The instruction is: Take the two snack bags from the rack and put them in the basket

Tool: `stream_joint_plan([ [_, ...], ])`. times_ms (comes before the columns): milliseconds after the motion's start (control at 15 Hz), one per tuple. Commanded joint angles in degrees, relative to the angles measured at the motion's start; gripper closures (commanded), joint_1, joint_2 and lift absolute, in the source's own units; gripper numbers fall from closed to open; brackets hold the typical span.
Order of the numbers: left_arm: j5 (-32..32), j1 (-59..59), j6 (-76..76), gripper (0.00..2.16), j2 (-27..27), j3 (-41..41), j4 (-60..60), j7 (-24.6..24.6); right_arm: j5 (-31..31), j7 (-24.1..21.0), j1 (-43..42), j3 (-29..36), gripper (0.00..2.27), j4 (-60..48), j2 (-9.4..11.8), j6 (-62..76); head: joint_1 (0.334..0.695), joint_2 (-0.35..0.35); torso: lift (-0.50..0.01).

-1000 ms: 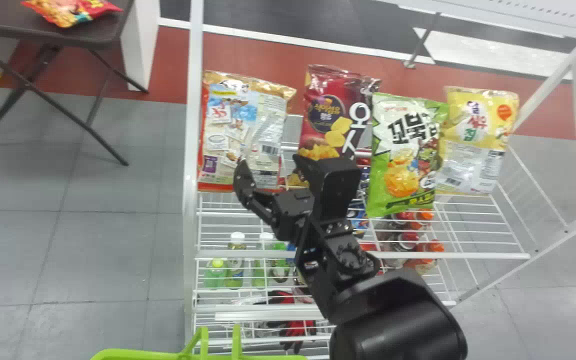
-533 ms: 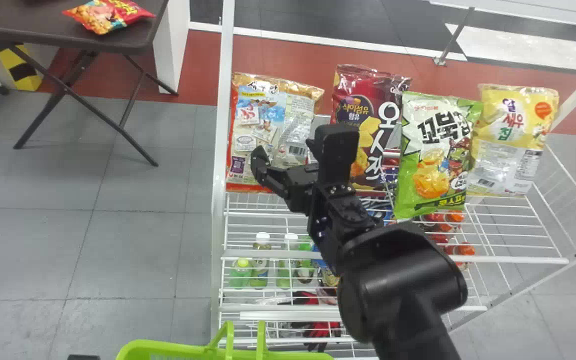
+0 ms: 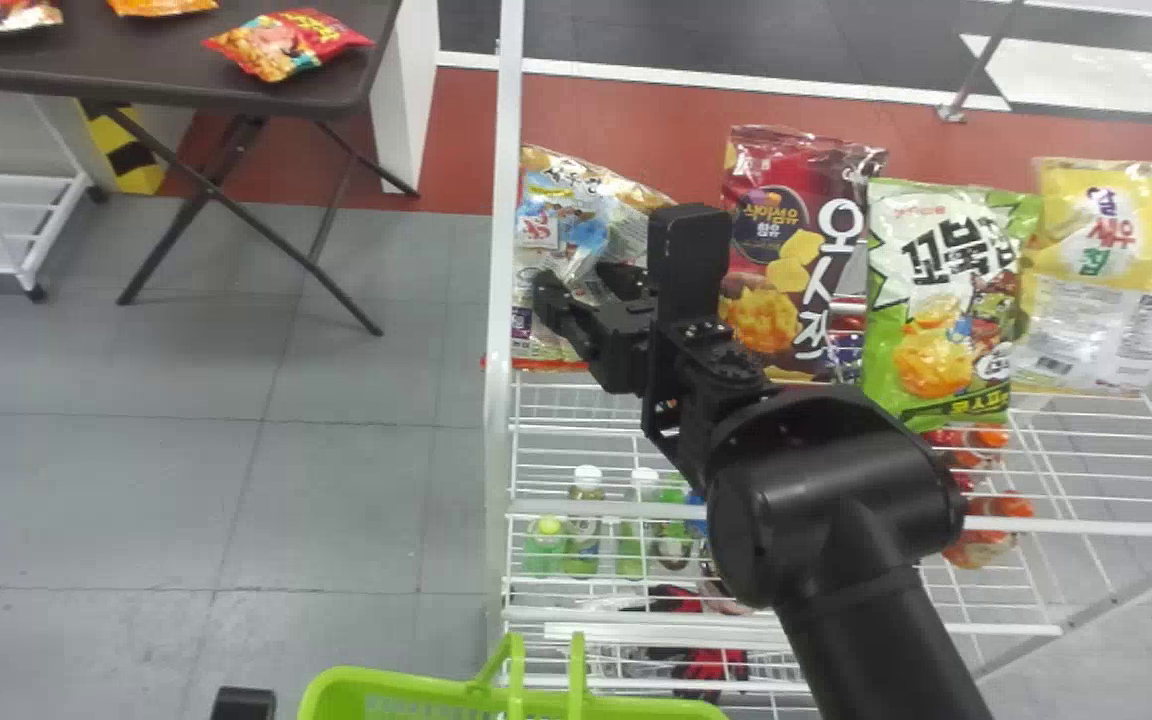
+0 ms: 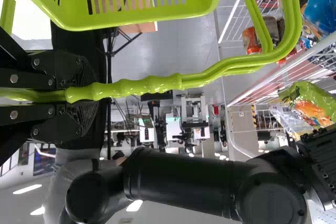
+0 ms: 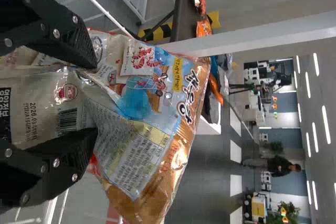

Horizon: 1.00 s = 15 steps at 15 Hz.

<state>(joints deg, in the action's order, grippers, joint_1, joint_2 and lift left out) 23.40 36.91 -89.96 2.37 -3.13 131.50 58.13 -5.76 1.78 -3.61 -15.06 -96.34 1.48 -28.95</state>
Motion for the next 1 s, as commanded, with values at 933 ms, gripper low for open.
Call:
stream_joint_plan([
  [933,0.7,-1.9,-0.1,1.72,0.0,0.1,0.0,-1.1,-9.8,4.7,20.3,10.5,2.25,-29.0,10.5,-3.2,0.695,-0.246,-0.011],
])
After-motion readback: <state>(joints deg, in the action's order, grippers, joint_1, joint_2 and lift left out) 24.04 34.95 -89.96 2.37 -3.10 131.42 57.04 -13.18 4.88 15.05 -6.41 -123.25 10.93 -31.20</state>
